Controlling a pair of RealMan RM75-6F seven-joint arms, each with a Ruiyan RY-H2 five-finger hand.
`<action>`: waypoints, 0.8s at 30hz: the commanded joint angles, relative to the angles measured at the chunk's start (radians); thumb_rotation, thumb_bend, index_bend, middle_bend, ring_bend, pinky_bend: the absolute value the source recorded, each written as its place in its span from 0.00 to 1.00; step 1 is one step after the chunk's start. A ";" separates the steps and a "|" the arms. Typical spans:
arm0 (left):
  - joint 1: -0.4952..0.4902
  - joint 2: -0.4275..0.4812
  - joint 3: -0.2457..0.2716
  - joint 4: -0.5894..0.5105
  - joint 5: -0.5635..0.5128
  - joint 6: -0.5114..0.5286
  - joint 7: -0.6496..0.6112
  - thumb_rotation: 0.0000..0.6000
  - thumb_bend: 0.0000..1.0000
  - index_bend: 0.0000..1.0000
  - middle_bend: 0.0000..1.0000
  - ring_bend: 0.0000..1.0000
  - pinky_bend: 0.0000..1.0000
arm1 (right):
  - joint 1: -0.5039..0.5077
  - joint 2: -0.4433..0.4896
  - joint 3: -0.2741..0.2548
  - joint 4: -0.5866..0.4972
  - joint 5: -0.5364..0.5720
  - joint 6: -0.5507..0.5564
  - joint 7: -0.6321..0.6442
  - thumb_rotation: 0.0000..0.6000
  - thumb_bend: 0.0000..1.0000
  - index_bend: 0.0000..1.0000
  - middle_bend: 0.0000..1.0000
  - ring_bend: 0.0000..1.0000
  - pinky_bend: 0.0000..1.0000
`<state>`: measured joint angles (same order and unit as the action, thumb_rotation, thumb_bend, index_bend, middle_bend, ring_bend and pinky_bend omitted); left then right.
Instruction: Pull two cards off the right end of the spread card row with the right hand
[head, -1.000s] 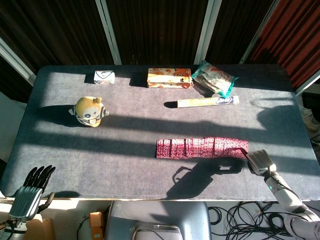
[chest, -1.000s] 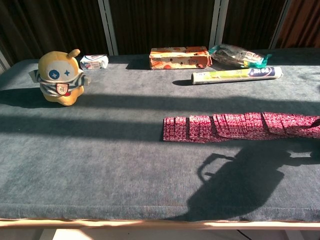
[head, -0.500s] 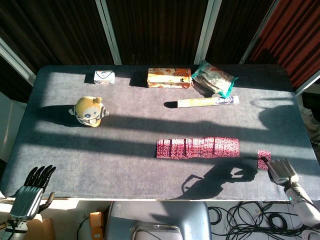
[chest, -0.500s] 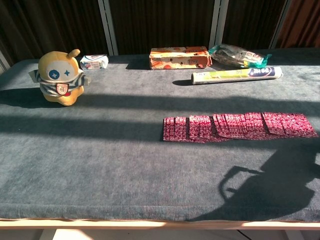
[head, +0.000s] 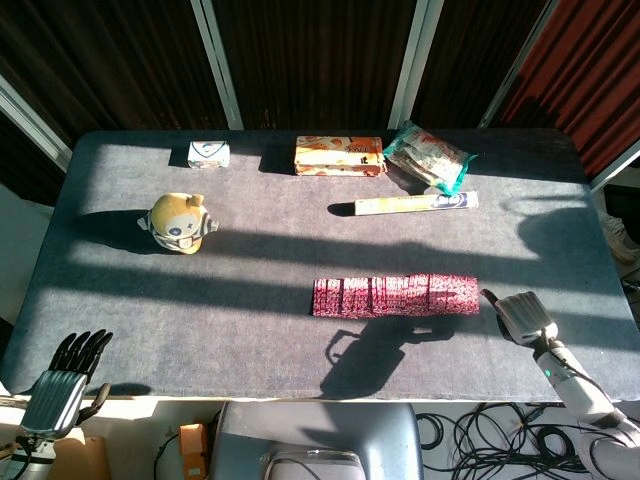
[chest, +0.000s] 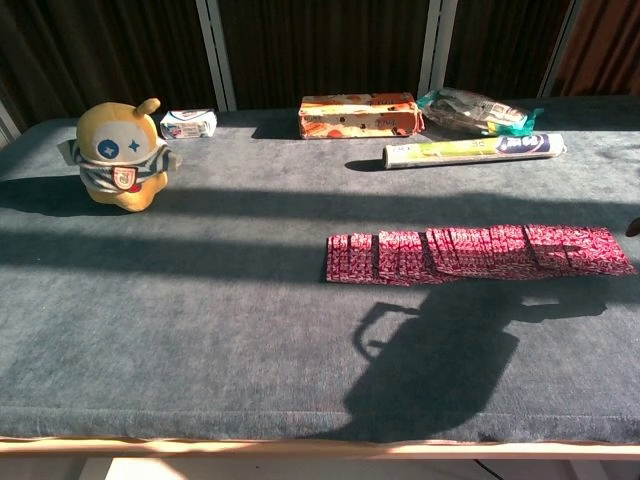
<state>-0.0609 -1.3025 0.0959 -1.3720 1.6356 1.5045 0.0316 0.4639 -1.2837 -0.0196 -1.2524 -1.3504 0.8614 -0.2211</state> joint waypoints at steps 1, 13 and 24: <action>0.004 0.001 -0.002 0.002 -0.004 0.000 -0.001 1.00 0.42 0.00 0.08 0.06 0.07 | 0.027 -0.030 0.012 -0.008 0.033 -0.040 -0.046 1.00 0.72 0.18 0.95 1.00 1.00; 0.005 0.003 -0.007 0.000 -0.005 -0.004 -0.002 1.00 0.41 0.00 0.08 0.06 0.07 | 0.054 -0.070 0.015 0.014 0.090 -0.088 -0.112 1.00 0.71 0.18 0.95 1.00 1.00; -0.003 0.003 -0.018 -0.008 -0.026 -0.031 0.010 1.00 0.42 0.00 0.08 0.06 0.07 | 0.102 -0.129 0.060 0.215 0.225 -0.216 -0.102 1.00 0.72 0.20 0.95 1.00 1.00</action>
<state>-0.0610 -1.2993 0.0800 -1.3777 1.6136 1.4792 0.0388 0.5422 -1.3810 0.0177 -1.1453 -1.1864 0.7098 -0.3345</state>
